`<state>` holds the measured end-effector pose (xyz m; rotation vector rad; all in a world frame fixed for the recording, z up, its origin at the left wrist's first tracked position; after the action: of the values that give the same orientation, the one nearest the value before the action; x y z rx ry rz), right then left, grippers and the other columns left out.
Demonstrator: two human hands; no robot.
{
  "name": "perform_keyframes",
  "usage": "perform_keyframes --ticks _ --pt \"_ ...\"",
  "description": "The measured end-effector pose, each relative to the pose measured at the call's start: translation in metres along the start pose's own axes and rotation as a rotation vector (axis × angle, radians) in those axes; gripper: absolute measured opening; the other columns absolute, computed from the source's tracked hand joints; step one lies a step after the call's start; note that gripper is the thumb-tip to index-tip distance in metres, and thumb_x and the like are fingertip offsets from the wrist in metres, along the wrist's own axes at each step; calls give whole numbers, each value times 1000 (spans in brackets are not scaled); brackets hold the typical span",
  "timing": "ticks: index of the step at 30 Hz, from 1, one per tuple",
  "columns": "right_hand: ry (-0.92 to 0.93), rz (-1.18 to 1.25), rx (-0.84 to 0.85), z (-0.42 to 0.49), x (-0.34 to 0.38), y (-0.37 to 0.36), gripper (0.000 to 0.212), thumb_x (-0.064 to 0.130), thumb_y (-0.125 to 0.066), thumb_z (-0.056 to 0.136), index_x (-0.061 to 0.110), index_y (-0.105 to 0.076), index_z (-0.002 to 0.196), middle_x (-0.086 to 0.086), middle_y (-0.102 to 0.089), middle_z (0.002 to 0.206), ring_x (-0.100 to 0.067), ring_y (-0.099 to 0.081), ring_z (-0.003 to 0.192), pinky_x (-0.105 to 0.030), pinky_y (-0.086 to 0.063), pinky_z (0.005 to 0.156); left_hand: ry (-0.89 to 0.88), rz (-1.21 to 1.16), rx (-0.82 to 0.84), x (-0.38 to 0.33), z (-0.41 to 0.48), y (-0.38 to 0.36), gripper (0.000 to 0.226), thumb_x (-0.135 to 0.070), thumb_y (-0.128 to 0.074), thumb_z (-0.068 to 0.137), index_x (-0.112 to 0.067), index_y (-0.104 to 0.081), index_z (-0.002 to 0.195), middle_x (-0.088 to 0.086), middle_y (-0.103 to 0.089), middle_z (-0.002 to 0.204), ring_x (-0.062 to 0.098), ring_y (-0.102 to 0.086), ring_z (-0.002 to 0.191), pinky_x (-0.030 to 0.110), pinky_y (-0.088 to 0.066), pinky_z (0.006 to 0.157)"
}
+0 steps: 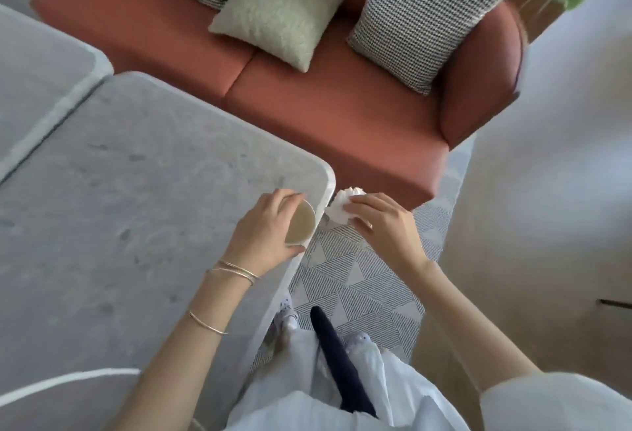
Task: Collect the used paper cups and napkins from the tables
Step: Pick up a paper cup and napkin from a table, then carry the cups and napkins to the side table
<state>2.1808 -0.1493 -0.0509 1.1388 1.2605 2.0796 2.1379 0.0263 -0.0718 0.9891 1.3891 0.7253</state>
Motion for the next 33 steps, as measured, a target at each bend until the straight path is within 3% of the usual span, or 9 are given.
perform_keyframes --ticks 12,19,23,28,33 --pt "-470 -118 -241 -263 -120 151 21 2 -79 67 15 -75 84 3 -72 94 -20 -67 84 -34 -59 63 -453 62 238 -275 15 -119 91 -47 -78 64 -25 -31 139 -7 -35 136 14 -36 120 36 -47 89" --pt "-744 -244 -467 -428 -156 251 24 -6 -77 63 11 -75 80 -3 -73 90 -24 -67 80 -36 -57 60 -794 62 349 -472 -8 -187 87 -42 -79 65 -20 -35 137 -3 -38 136 17 -37 121 35 -38 99" --pt "-888 -335 -617 -510 -160 291 24 -8 -78 61 8 -75 79 -4 -73 88 -26 -67 76 -36 -57 60 -966 31 429 -568 -34 -222 87 -37 -82 62 -20 -39 136 -3 -40 133 18 -39 117 43 -45 92" --pt "-1122 -470 -776 -613 -155 321 26 -8 -81 58 9 -75 76 -2 -73 84 -25 -67 73 -33 -56 54 -1221 59 489 -674 -87 -267 88 -40 -81 62 -23 -38 137 -6 -41 134 16 -40 116 35 -47 80" --pt "-1354 -557 -865 -709 -143 345 22 -6 -78 63 9 -74 78 0 -73 87 -26 -66 75 -34 -56 56 -1467 37 600 -773 -153 -313 90 -45 -81 61 -25 -38 137 -8 -41 133 15 -39 116 36 -49 78"
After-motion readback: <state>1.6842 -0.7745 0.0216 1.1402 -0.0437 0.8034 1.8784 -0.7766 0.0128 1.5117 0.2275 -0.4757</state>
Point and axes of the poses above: each hand's wrist, its own z-axis towards the middle knuckle, its own y-axis out of the back of the hand, x = y × z, the point moved 6 cm from there along z, towards the middle knuckle
